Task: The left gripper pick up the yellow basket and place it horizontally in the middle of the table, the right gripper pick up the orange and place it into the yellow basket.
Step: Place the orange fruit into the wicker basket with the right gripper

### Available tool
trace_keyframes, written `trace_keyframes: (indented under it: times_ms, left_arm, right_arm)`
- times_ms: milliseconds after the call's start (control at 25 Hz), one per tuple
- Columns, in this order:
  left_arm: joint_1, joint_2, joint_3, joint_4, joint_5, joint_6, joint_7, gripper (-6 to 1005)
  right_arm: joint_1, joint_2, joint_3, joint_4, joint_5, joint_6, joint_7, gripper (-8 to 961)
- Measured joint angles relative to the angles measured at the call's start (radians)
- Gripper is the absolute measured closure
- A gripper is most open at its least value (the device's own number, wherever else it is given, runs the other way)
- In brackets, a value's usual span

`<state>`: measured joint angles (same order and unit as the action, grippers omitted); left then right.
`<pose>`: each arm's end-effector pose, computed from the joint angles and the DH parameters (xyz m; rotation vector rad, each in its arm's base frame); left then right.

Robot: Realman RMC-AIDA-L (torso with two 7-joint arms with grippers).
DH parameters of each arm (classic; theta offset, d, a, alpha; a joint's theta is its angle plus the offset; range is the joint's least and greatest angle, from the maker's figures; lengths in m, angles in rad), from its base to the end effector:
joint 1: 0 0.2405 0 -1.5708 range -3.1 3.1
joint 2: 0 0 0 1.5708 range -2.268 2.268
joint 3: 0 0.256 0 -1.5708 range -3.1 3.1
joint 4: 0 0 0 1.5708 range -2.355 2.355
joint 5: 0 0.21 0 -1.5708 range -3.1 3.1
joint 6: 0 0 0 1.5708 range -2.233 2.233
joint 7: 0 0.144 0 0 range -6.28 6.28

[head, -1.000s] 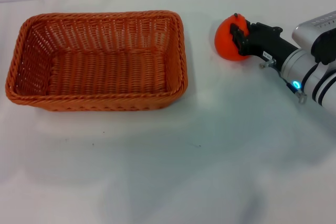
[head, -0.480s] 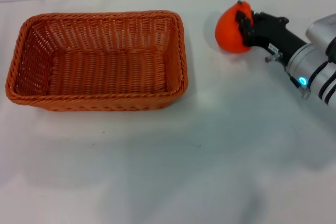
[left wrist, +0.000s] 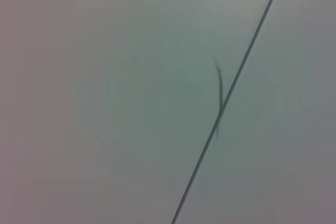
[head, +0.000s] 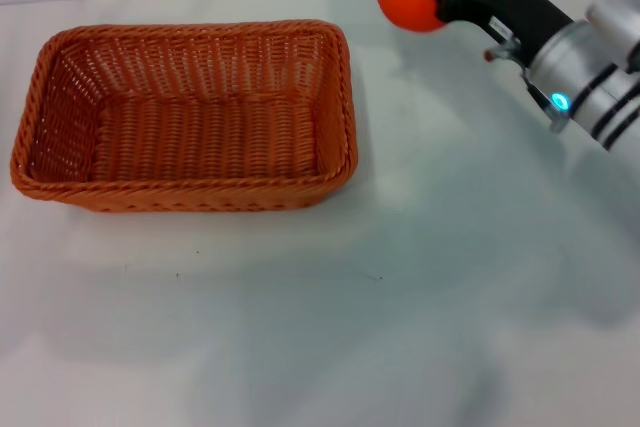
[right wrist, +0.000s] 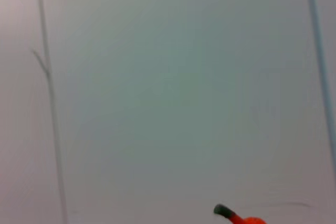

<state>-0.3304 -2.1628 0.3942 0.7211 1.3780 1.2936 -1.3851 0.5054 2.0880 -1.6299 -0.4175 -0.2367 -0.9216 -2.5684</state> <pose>-0.3329 0.3218 0.1010 -1.6080 -0.8434 -1.1532 0.2428 0.3863 -0.0327 -0.5526 -2.0234 -1.1595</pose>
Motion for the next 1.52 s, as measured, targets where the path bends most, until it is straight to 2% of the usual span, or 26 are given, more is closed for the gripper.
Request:
trace_keyframes:
  times_ms: [240,440,560,800,960,1400,1480,1520]
  left_arm:
    - [0.001,0.0,-0.005,-0.002,0.001,-0.003,0.0,107]
    - [0.002,0.003,-0.009,0.005,-0.005,-0.007,0.008,107]
    - [0.002,0.004,-0.009,0.007,-0.006,-0.009,0.009,107]
    - [0.002,0.004,-0.009,0.009,-0.007,-0.018,0.011,107]
    - [-0.001,0.005,-0.009,0.012,-0.007,-0.019,0.011,107]
    - [-0.007,0.005,-0.009,0.012,-0.007,-0.02,0.011,108]
    - [-0.007,0.005,-0.009,0.012,-0.007,-0.02,0.011,108]
    - [-0.007,0.005,-0.009,0.012,-0.006,-0.02,0.011,108]
  right_arm:
    - [0.092,0.008,-0.043,-0.037,-0.091,0.054,0.08,876]
    - [0.178,0.014,-0.138,-0.048,-0.128,0.083,0.152,889]
    - [0.194,0.017,-0.182,-0.054,-0.128,0.083,0.174,889]
    - [0.204,0.019,-0.262,-0.078,-0.147,0.084,0.248,888]
    - [0.197,0.019,-0.265,-0.083,-0.184,0.081,0.294,888]
    - [0.171,0.014,-0.255,-0.072,-0.164,0.0,0.3,885]
    - [0.167,0.014,-0.254,-0.072,-0.144,0.0,0.3,712]
    - [0.166,0.014,-0.254,-0.072,-0.135,0.001,0.3,673]
